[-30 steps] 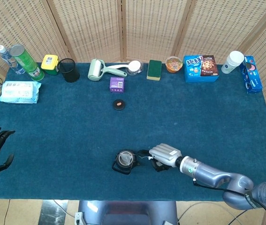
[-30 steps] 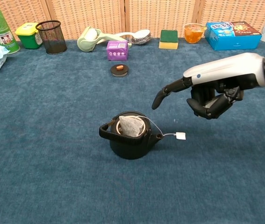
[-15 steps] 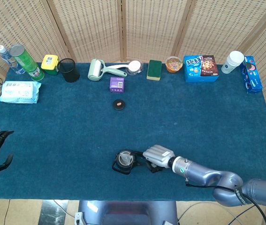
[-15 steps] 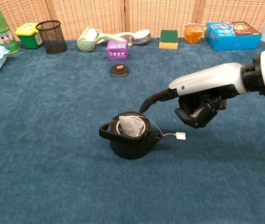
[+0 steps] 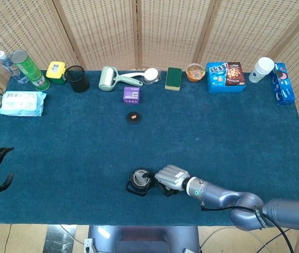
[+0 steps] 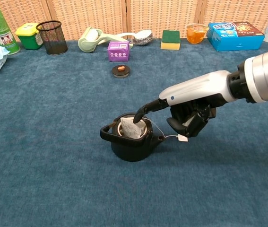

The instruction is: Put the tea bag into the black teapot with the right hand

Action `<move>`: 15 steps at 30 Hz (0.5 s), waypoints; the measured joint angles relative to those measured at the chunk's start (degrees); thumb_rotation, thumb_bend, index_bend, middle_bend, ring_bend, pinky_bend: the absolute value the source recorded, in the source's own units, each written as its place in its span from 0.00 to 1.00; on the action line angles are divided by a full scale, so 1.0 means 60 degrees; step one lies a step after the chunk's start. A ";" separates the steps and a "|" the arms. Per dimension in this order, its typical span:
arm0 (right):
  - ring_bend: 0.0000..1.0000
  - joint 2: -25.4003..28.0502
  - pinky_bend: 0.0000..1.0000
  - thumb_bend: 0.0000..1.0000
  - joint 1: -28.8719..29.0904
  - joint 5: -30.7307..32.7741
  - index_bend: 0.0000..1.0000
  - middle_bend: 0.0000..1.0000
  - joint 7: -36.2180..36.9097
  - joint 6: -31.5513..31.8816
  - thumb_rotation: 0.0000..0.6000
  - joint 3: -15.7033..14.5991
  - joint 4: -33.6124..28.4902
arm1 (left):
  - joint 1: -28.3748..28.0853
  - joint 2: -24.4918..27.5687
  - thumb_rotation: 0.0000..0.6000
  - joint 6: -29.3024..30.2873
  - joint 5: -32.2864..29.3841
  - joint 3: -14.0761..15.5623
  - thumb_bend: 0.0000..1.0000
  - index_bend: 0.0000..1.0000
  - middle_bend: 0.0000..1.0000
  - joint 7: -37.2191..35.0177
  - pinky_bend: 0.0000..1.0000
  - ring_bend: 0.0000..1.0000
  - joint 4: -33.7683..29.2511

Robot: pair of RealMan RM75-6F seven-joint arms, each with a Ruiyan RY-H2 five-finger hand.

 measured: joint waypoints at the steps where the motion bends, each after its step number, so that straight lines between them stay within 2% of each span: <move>1: 1.00 -0.0028 1.00 1.00 0.0034 0.0099 0.06 1.00 -0.0097 -0.0014 1.00 -0.0029 0.0002 | 0.0003 -0.0003 1.00 -0.0002 -0.0006 0.0002 0.45 0.16 0.19 -0.0013 0.14 0.08 0.0017; 15: 1.00 -0.0360 1.00 0.98 0.0397 0.1178 0.06 1.00 -0.1043 0.0087 1.00 -0.0394 0.0080 | 0.0009 -0.0073 1.00 -0.0018 0.0002 0.0026 0.45 0.16 0.19 -0.0122 0.14 0.08 0.0152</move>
